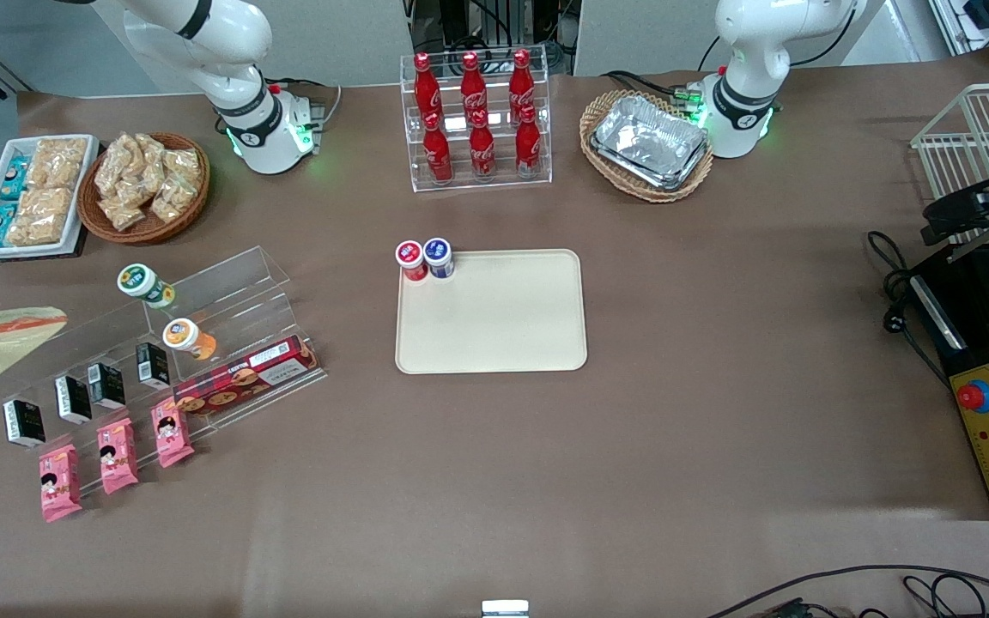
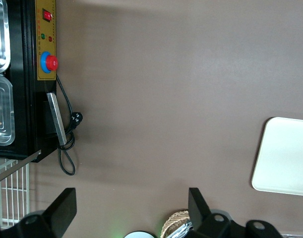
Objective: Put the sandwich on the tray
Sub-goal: 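Close the right gripper on the sandwich pack and lift it, then carry the held sandwich over the rack toward the cream tray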
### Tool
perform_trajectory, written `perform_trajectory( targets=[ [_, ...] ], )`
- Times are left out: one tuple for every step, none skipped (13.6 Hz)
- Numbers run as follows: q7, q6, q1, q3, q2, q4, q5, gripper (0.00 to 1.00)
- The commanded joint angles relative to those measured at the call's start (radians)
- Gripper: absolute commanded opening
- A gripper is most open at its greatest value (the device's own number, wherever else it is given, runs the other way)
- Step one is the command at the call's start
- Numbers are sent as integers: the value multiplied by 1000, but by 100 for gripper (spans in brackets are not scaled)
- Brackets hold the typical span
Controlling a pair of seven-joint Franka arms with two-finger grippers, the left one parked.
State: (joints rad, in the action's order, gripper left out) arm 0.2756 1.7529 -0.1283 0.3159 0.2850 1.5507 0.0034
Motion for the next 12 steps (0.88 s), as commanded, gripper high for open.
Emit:
perform_trajectory(
  targets=[
    [-172,-32,2,-11,-1,-64,-7,27],
    [-208,-30,4,-14,-4,-66,-7,27],
    [-240,-32,7,-17,-10,-66,-7,27],
    [-266,-32,7,-30,-15,-66,-7,27],
    [-280,-33,7,-47,-20,-66,-7,27],
    [-282,-35,7,-69,-27,-66,-7,27],
    [-282,-35,9,-84,-33,-66,-7,27],
    [-282,-35,9,-101,-35,-66,-7,26],
    [-282,-35,10,-112,-36,-66,-7,26],
    [-282,-33,9,-124,-38,-66,-7,26],
    [-283,-35,10,-139,-38,-66,-8,26],
    [-283,-36,10,-153,-46,-66,-8,26]
  ],
)
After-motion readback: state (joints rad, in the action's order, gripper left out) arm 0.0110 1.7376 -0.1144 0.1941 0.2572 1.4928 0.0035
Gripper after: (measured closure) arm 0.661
